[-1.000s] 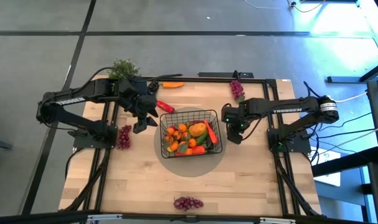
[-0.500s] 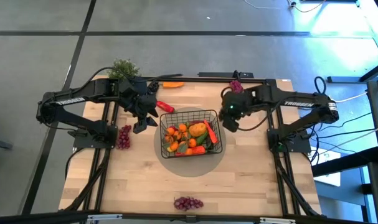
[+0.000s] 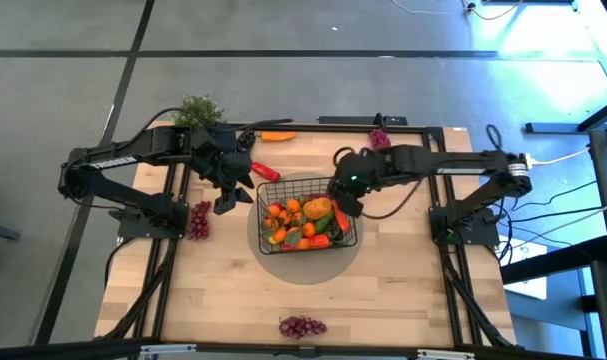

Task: Build produce basket
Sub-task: Put the right dark blue grape into the basket, then put the red chilli pepper into the basket

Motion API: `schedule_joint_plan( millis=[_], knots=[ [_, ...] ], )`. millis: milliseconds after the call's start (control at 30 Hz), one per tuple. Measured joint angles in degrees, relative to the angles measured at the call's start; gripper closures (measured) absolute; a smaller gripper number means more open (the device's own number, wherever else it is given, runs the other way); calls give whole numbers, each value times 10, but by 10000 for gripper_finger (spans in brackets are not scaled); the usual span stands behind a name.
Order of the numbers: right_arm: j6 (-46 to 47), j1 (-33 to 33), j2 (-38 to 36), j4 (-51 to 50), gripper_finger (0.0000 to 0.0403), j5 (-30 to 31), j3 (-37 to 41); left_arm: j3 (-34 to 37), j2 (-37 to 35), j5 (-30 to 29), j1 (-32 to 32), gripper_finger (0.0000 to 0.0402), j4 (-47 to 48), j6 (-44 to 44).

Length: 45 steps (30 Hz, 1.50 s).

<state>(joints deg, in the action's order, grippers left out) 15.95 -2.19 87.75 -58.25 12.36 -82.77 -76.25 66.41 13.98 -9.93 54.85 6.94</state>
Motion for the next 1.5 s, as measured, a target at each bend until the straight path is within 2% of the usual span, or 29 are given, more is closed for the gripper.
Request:
schedule_joint_plan(
  millis=[200, 333, 567, 667, 833, 1167, 1500],
  knots=[
    [-16, 6, 59, 0, 403, -4, 7, 0, 0, 0, 0, 194, 0, 0],
    [-24, 12, 87, 1, 403, -28, 7, 0, 0, 0, 0, 194, 0, 0],
    [-30, 16, 105, 2, 403, -80, 7, 0, 0, 0, 0, 194, 0, 0],
    [-25, 15, 105, 1, 399, -85, 6, 0, 0, 0, 0, 194, 0, 0],
    [-28, 12, 104, 2, 374, -95, 6, 0, 0, 0, 0, 194, 0, 0],
    [-57, 12, 104, -6, 281, -95, -4, 0, 0, 0, 0, 194, 6, 0],
    [-61, 12, 103, -56, 273, -94, -76, 0, 0, 0, 0, 194, 29, 5]
  ],
)
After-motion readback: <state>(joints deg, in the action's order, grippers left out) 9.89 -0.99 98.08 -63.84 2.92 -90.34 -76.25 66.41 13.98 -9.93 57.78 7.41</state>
